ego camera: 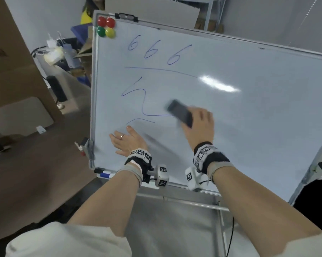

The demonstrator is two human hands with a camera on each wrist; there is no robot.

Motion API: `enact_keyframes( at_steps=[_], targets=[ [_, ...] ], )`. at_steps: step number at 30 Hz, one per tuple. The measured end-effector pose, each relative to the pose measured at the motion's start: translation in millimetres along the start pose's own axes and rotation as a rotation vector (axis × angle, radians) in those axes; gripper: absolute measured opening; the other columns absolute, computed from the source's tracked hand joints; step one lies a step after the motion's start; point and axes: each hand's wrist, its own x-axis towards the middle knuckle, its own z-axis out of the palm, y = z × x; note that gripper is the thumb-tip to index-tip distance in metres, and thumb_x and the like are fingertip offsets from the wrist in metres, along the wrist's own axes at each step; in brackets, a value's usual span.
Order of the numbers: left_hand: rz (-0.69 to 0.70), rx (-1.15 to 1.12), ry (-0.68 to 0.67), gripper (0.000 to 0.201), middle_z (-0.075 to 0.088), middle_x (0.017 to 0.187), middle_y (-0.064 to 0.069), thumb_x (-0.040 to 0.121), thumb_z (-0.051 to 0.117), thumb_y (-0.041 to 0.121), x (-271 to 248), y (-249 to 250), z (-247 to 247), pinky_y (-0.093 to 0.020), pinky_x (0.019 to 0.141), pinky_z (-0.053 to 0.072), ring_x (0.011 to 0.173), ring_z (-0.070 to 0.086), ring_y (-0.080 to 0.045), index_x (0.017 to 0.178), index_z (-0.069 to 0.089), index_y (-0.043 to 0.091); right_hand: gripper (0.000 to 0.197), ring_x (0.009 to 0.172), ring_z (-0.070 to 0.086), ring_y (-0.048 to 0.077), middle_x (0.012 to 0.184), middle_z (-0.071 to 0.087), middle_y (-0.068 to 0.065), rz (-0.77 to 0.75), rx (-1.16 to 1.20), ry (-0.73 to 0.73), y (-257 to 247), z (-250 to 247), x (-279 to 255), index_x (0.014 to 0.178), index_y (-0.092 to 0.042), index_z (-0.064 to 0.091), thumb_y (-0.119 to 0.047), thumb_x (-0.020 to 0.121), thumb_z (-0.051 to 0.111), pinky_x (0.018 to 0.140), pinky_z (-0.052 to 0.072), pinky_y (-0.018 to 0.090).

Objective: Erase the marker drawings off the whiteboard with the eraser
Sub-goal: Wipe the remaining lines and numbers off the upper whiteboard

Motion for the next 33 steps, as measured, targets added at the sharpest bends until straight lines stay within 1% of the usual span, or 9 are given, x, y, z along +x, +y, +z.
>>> enact_keyframes(
  at_steps=[2, 3, 8, 14, 19, 21, 25, 30, 33],
  targets=[
    [0.0, -0.005, 0.003, 0.064, 0.016, 0.164, -0.008, 0.104, 0.03, 0.046, 12, -1, -7, -0.055, 0.116, 0.019, 0.149, 0.018, -0.026, 0.153, 0.025, 0.006, 0.049, 0.104, 0.046, 0.035, 0.118, 0.053, 0.013, 0.201, 0.074, 0.18, -4, 2, 11, 0.121, -0.016, 0.055, -0.028, 0.076, 0.073, 0.087, 0.044, 0.043],
    [0.002, -0.01, -0.004, 0.064, 0.016, 0.164, -0.006, 0.104, 0.03, 0.046, 17, -3, -9, -0.054, 0.117, 0.017, 0.15, 0.018, -0.026, 0.154, 0.025, 0.007, 0.049, 0.103, 0.046, 0.034, 0.118, 0.053, 0.013, 0.207, 0.087, 0.203, -5, 6, 11, 0.119, -0.016, 0.054, -0.028, 0.076, 0.073, 0.087, 0.044, 0.043],
    [0.002, 0.015, 0.0, 0.063, 0.015, 0.165, -0.006, 0.104, 0.031, 0.045, 41, -24, -20, -0.049, 0.119, 0.015, 0.15, 0.018, -0.026, 0.155, 0.025, 0.008, 0.052, 0.097, 0.05, 0.029, 0.108, 0.055, 0.004, -0.303, -0.019, -0.163, -41, 49, -21, 0.111, -0.026, 0.059, -0.031, 0.065, 0.084, 0.081, 0.042, 0.038],
    [0.003, 0.036, -0.021, 0.061, 0.018, 0.164, -0.012, 0.104, 0.033, 0.041, 60, -32, -26, -0.046, 0.121, 0.015, 0.15, 0.018, -0.029, 0.154, 0.026, 0.006, 0.05, 0.099, 0.049, 0.031, 0.112, 0.055, 0.006, -0.059, 0.033, 0.054, -56, 55, 12, 0.116, -0.024, 0.056, -0.031, 0.071, 0.076, 0.082, 0.041, 0.038],
    [0.012, 0.034, -0.017, 0.06, 0.019, 0.162, -0.016, 0.104, 0.033, 0.039, 61, -33, -24, -0.044, 0.121, 0.015, 0.149, 0.019, -0.032, 0.152, 0.028, 0.003, 0.056, 0.102, 0.049, 0.029, 0.111, 0.057, 0.003, -0.442, -0.013, -0.212, -73, 75, -4, 0.114, -0.027, 0.06, -0.028, 0.063, 0.083, 0.084, 0.038, 0.04],
    [-0.002, 0.035, 0.018, 0.06, 0.021, 0.162, -0.015, 0.104, 0.034, 0.04, 63, -31, -24, -0.044, 0.12, 0.017, 0.148, 0.021, -0.032, 0.151, 0.03, 0.004, 0.055, 0.101, 0.048, 0.028, 0.111, 0.057, 0.002, -0.411, -0.029, -0.163, -76, 75, 5, 0.116, -0.028, 0.06, -0.031, 0.065, 0.081, 0.084, 0.033, 0.038],
    [-0.005, 0.028, 0.045, 0.061, 0.021, 0.161, -0.014, 0.104, 0.034, 0.041, 72, -30, -29, -0.042, 0.12, 0.017, 0.148, 0.022, -0.031, 0.152, 0.03, 0.003, 0.053, 0.1, 0.048, 0.03, 0.115, 0.056, 0.003, -0.158, 0.032, 0.101, -89, 74, 36, 0.121, -0.029, 0.056, -0.033, 0.071, 0.071, 0.084, 0.035, 0.038],
    [0.05, 0.029, 0.113, 0.06, 0.022, 0.161, -0.013, 0.102, 0.035, 0.041, 87, -28, -35, -0.048, 0.118, 0.023, 0.146, 0.024, -0.032, 0.15, 0.033, 0.005, 0.058, 0.096, 0.05, 0.029, 0.109, 0.058, 0.003, -0.569, 0.049, -0.202, -105, 104, 7, 0.113, -0.029, 0.062, -0.027, 0.059, 0.083, 0.083, 0.03, 0.038],
    [0.112, 0.085, 0.199, 0.057, 0.027, 0.159, -0.011, 0.101, 0.038, 0.038, 102, -18, -44, -0.046, 0.119, 0.021, 0.146, 0.026, -0.029, 0.149, 0.036, 0.006, 0.057, 0.096, 0.05, 0.028, 0.107, 0.059, 0.003, -0.47, 0.029, -0.134, -108, 104, 22, 0.115, -0.027, 0.062, -0.033, 0.061, 0.081, 0.082, 0.029, 0.037]
  ],
)
